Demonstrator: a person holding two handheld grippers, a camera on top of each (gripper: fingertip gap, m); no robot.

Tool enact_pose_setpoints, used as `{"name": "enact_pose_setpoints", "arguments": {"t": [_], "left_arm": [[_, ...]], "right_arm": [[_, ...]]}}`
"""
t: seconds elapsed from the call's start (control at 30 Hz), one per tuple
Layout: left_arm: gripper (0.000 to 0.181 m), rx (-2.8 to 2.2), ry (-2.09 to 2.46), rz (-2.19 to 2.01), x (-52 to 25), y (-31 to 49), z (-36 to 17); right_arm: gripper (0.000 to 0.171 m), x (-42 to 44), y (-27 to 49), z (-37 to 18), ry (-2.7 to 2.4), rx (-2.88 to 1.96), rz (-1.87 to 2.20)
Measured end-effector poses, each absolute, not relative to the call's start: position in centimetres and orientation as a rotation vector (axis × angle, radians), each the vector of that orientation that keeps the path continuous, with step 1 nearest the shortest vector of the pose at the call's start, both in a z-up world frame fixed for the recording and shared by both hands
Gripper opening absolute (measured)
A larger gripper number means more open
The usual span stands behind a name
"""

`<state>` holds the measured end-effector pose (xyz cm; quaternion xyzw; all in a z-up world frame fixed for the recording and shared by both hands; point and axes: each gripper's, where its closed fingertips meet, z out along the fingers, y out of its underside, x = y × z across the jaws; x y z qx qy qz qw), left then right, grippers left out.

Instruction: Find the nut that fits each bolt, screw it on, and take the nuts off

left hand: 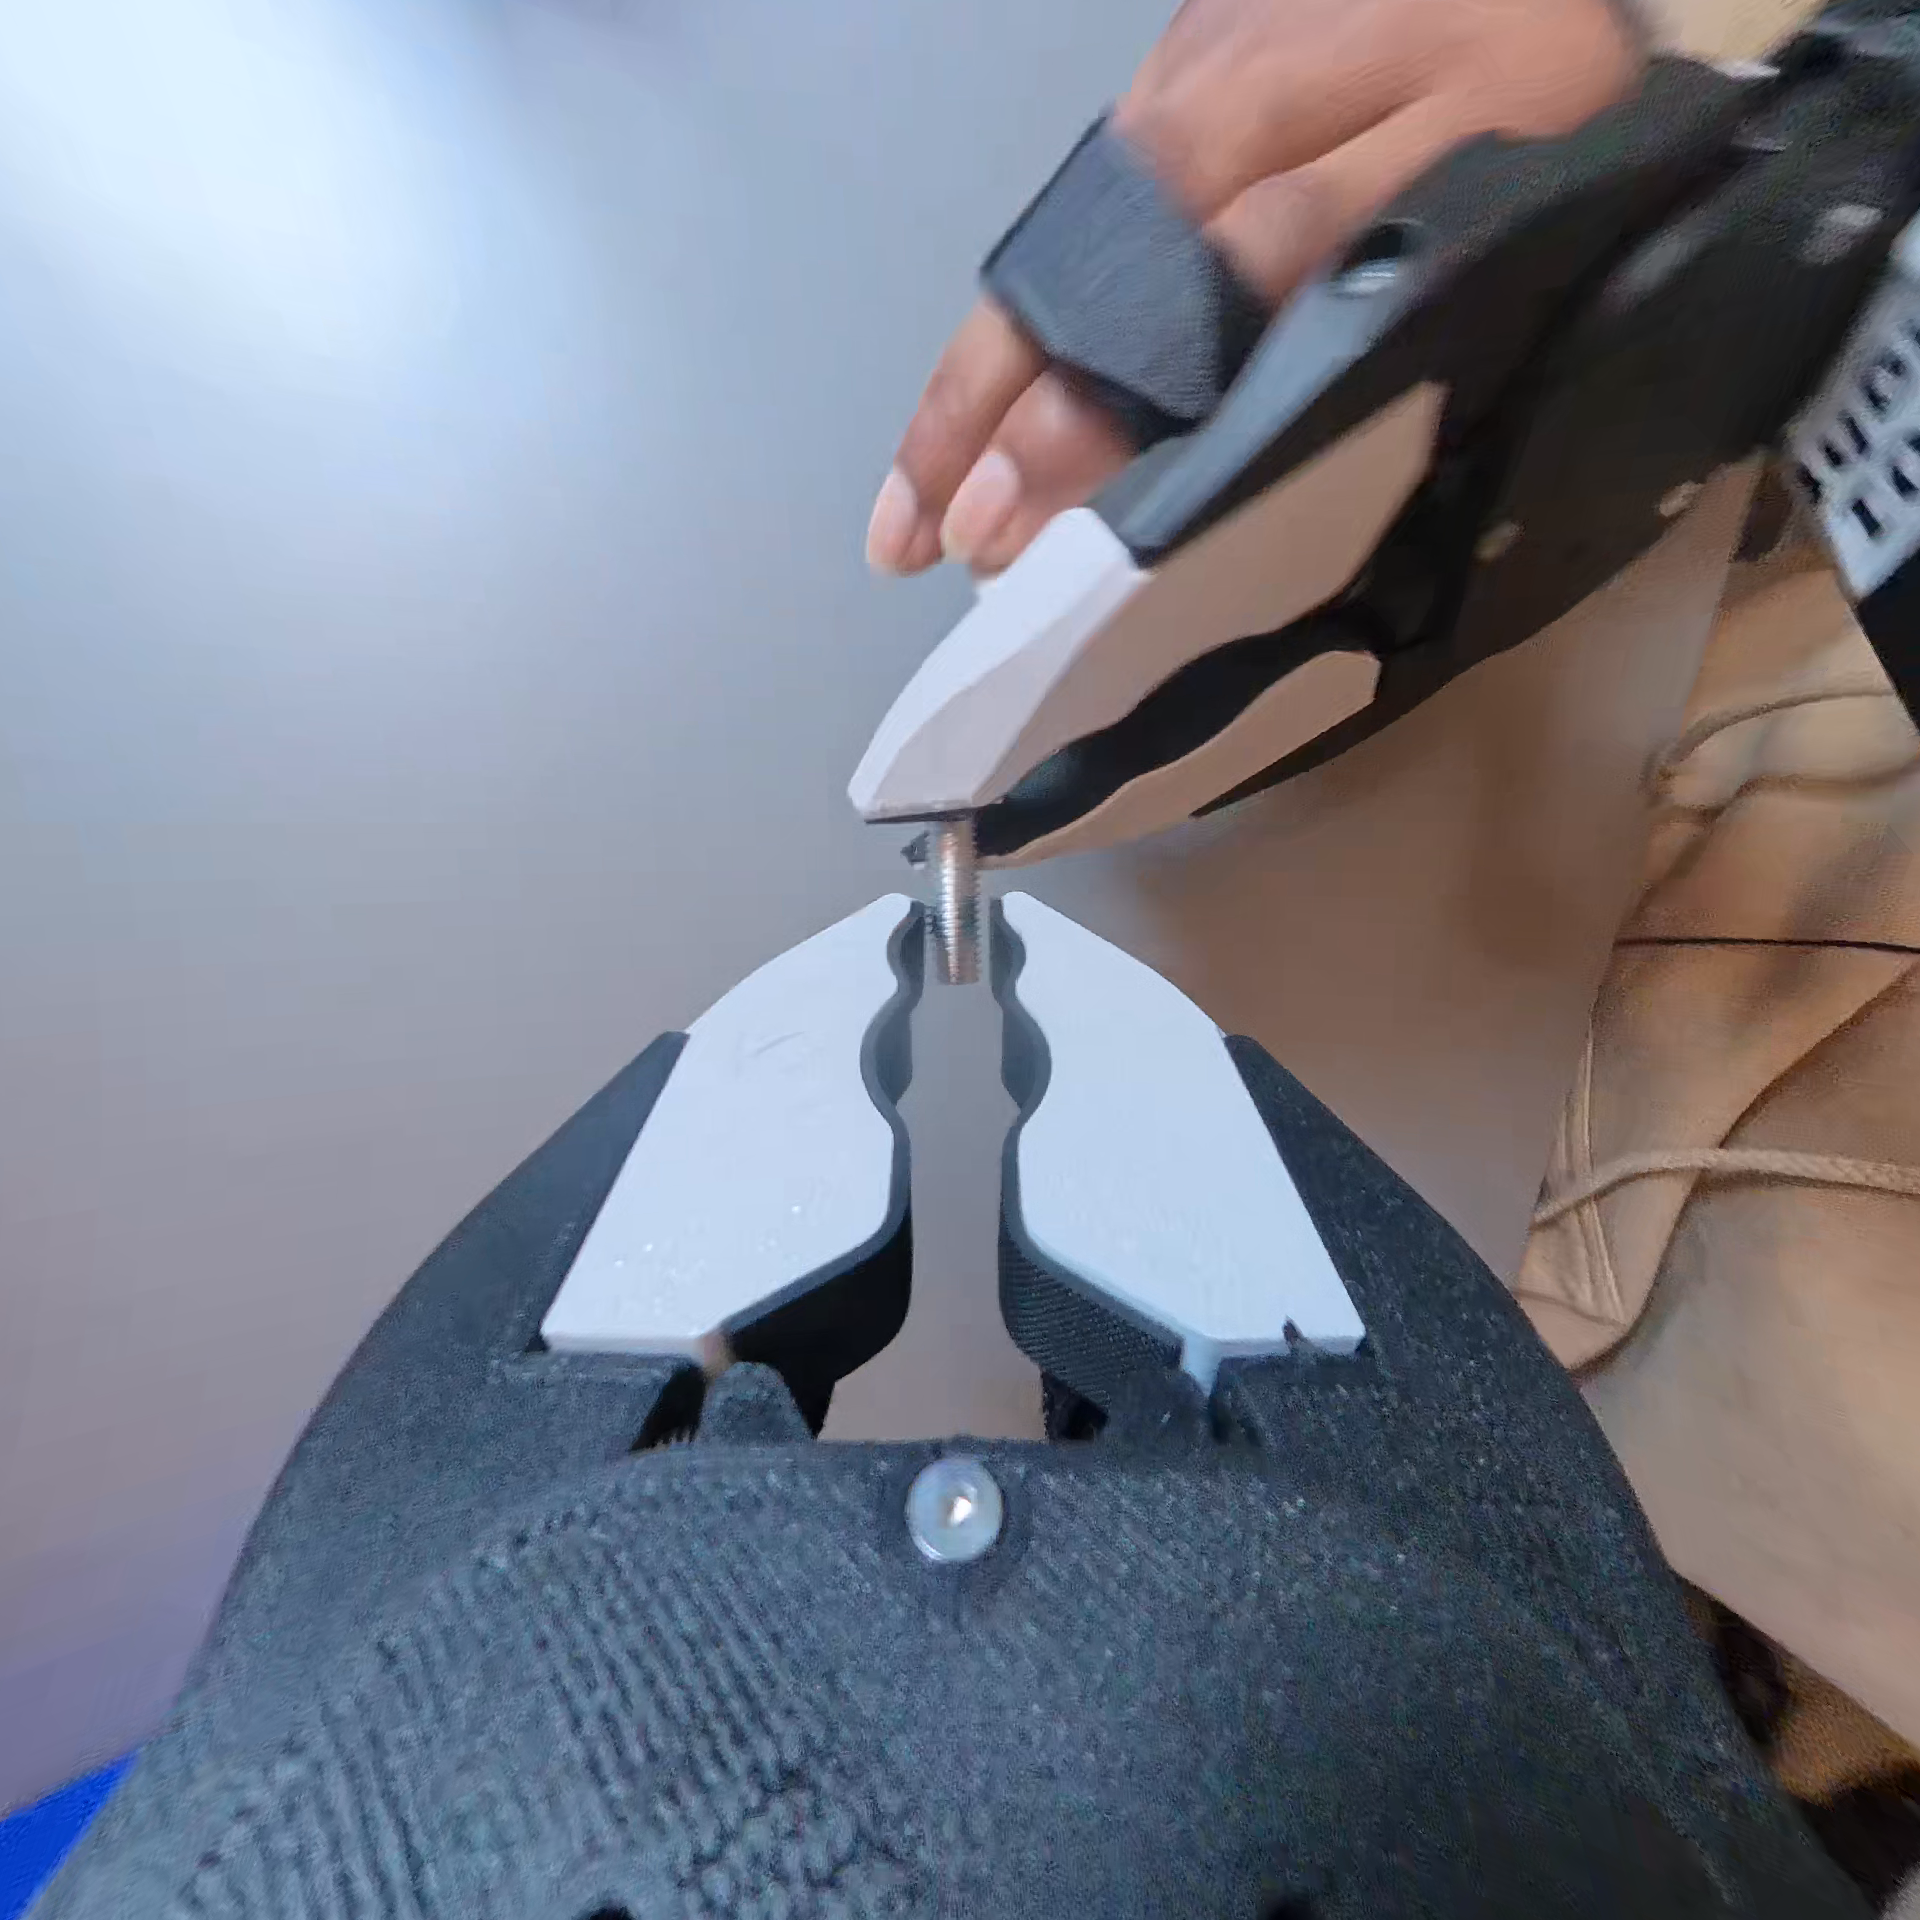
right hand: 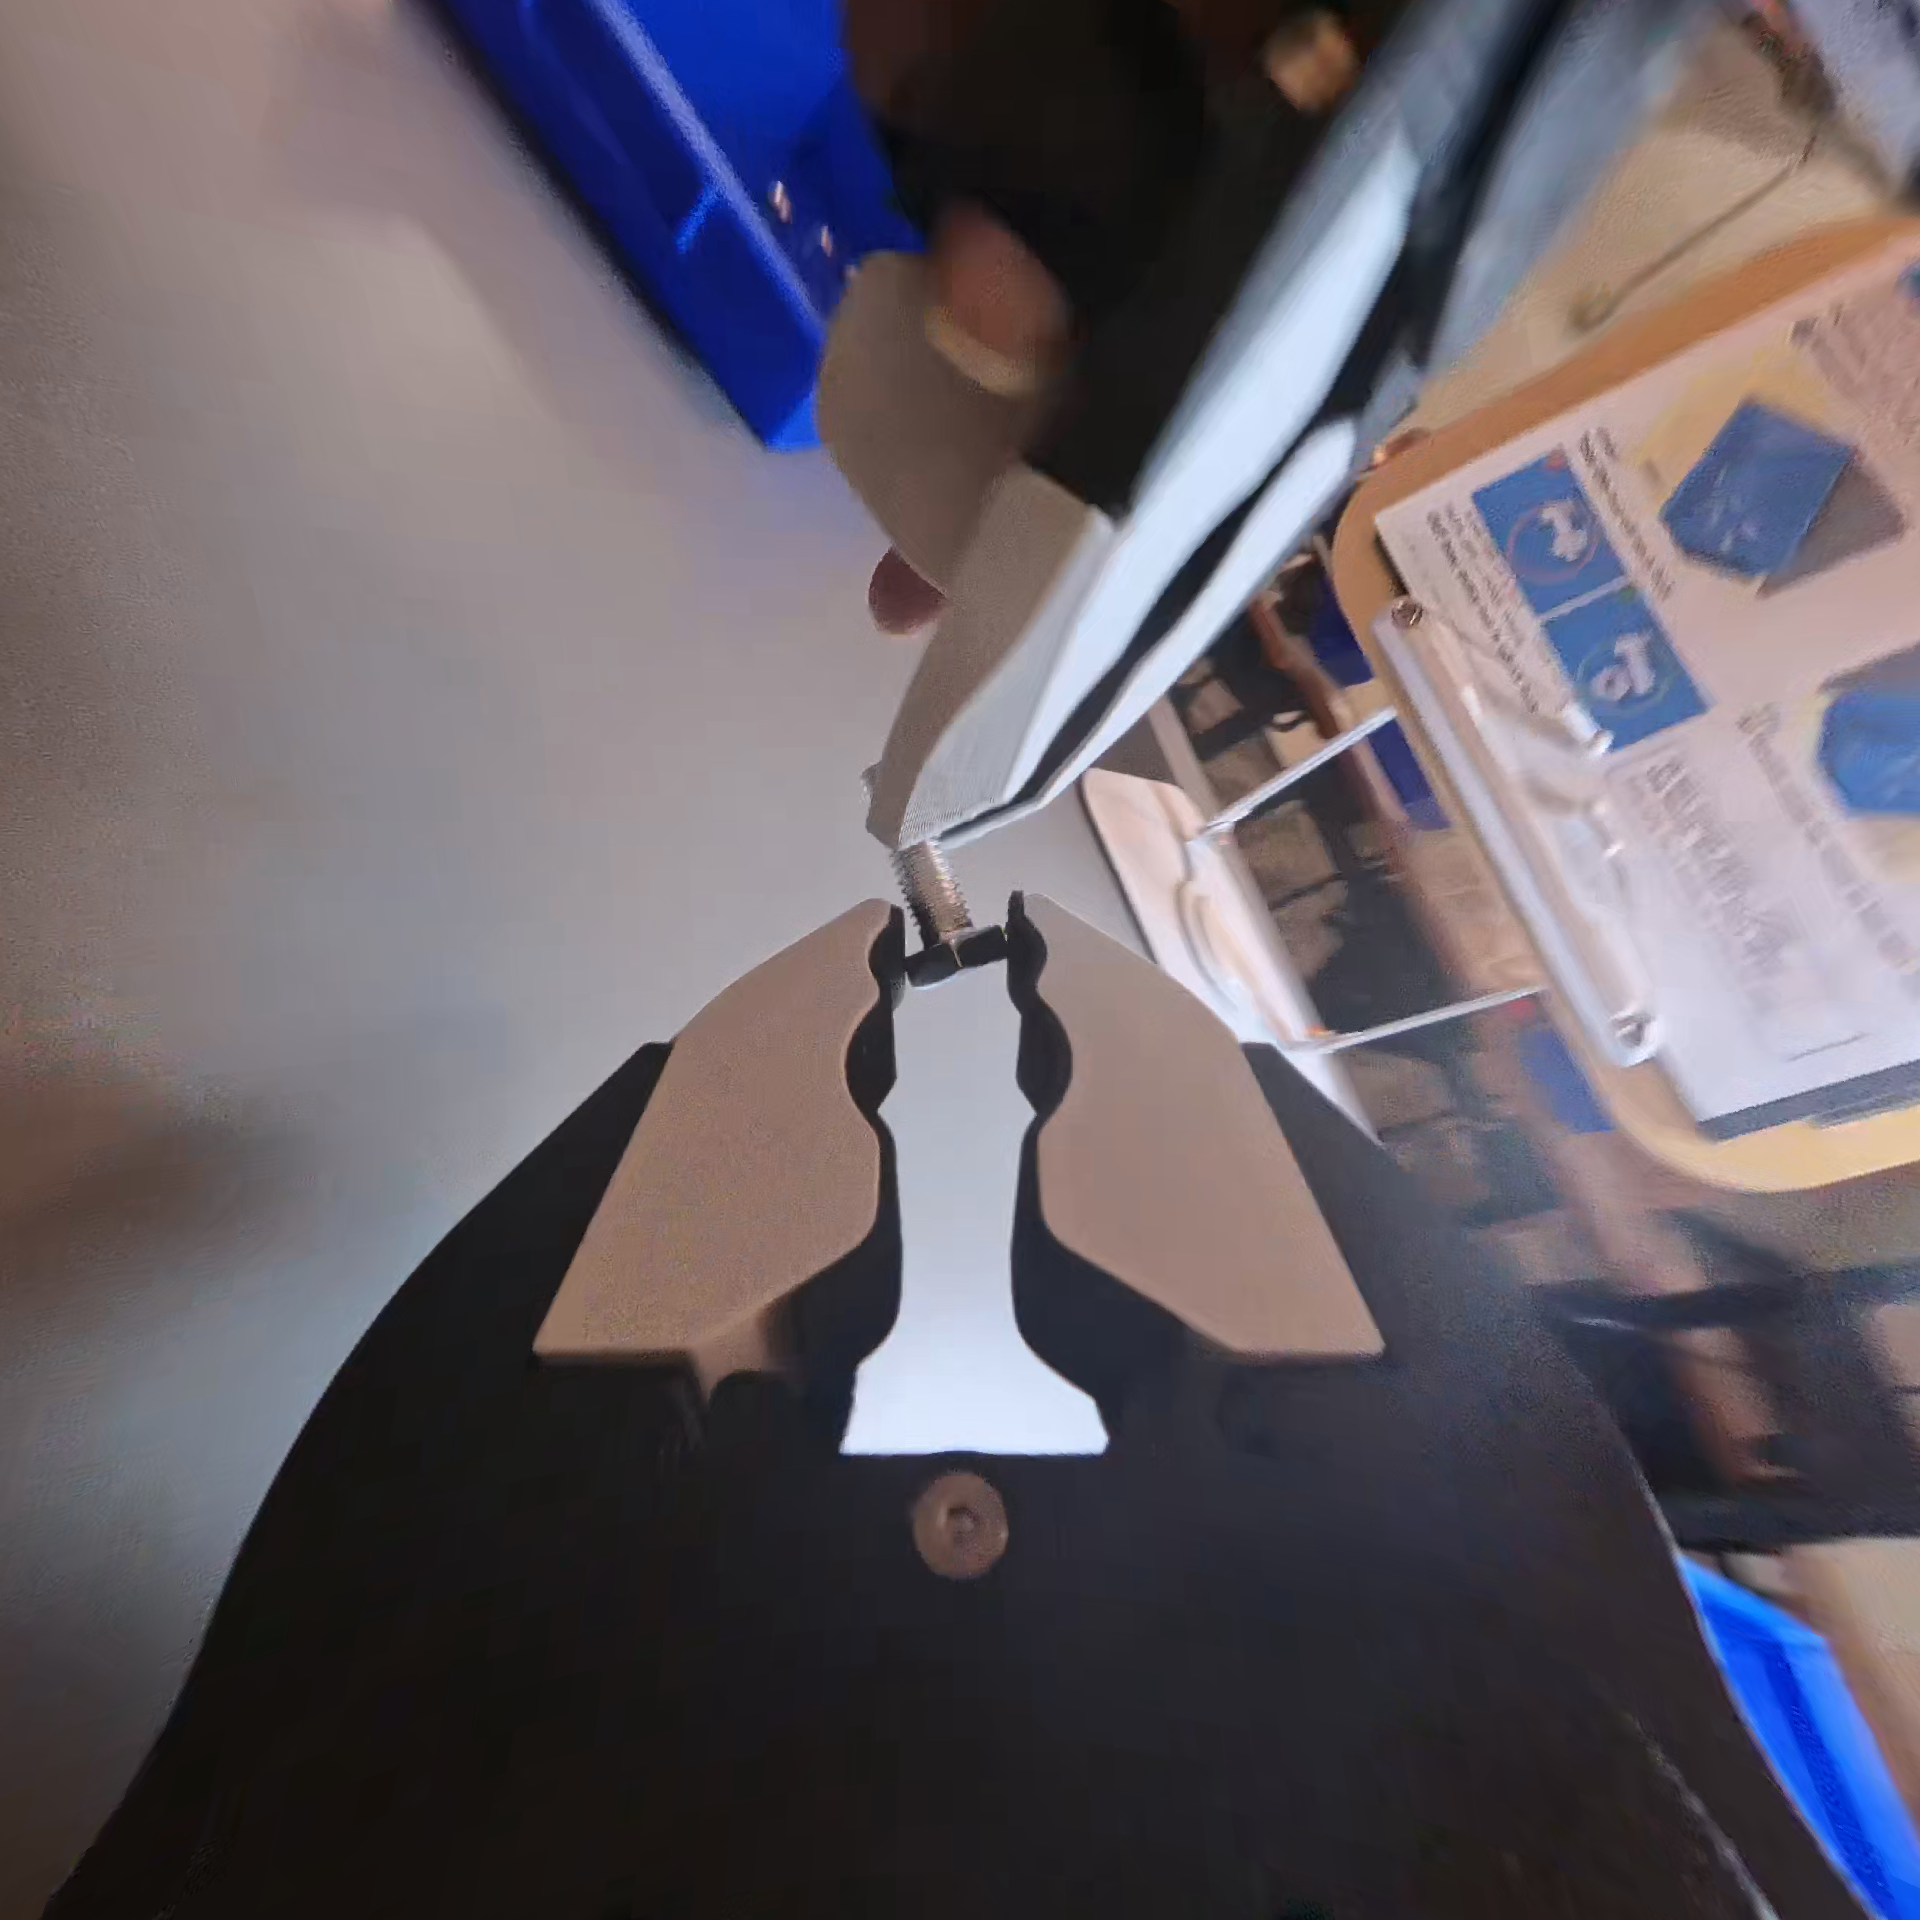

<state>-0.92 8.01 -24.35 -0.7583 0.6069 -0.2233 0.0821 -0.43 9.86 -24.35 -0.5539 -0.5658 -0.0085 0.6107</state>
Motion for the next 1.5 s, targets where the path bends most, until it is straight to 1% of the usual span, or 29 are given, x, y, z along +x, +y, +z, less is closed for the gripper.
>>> {"name": "enact_pose_setpoints", "arguments": {"t": [0.07,0.13,0.17,0.23,0.33,0.47,0.57,0.73,0.83,1.03,1.17,1.37,1.5], "left_arm": [[0.034,-2.062,1.763,-0.779,0.1,7.8,-21.9],[0.042,-1.817,1.713,-0.800,0.8,7.5,-19.9],[0.043,-1.702,1.681,-0.818,1.0,7.1,-19.1],[0.038,-1.538,1.571,-0.850,1.6,6.8,-17.6],[0.028,-1.401,1.437,-0.957,2.4,6.2,-15.5],[0.011,-1.374,1.438,-1.024,3.1,5.7,-15.4],[0.010,-1.412,1.421,-0.977,3.3,6.1,-15.8],[0.010,-1.572,1.366,-0.949,3.3,7.5,-17.3],[0.010,-1.628,1.325,-0.934,3.4,8.2,-18.0],[0.010,-1.636,1.341,-0.924,3.1,8.1,-18.5],[0.010,-1.615,1.437,-0.944,2.8,7.1,-19.0],[0.010,-1.599,1.525,-0.918,2.5,6.3,-19.6],[0.010,-1.583,1.502,-0.931,2.5,6.4,-19.4]], "right_arm": [[0.019,0.1,9.8,-22.9,-1.161,-1.363,0.271],[0.019,0.7,9.1,-20.7,-1.034,-1.365,0.576],[0.019,1.0,8.8,-19.6,-0.978,-1.351,0.702],[0.019,1.4,8.1,-17.9,-0.903,-1.299,0.897],[0.019,1.4,7.1,-16.8,-0.885,-1.255,1.043],[0.019,1.1,6.8,-17.0,-0.889,-1.261,1.080],[0.019,1.1,7.2,-17.7,-0.916,-1.299,1.038],[0.021,0.7,8.3,-20.0,-0.981,-1.380,0.818],[0.021,0.7,9.0,-20.8,-0.980,-1.428,0.763],[0.021,0.4,8.8,-21.3,-0.999,-1.431,0.792],[0.020,-0.3,7.5,-21.8,-1.070,-1.426,0.920],[0.019,-0.6,6.7,-22.4,-1.140,-1.410,0.937],[0.019,-0.6,6.9,-22.2,-1.119,-1.420,0.943]]}}
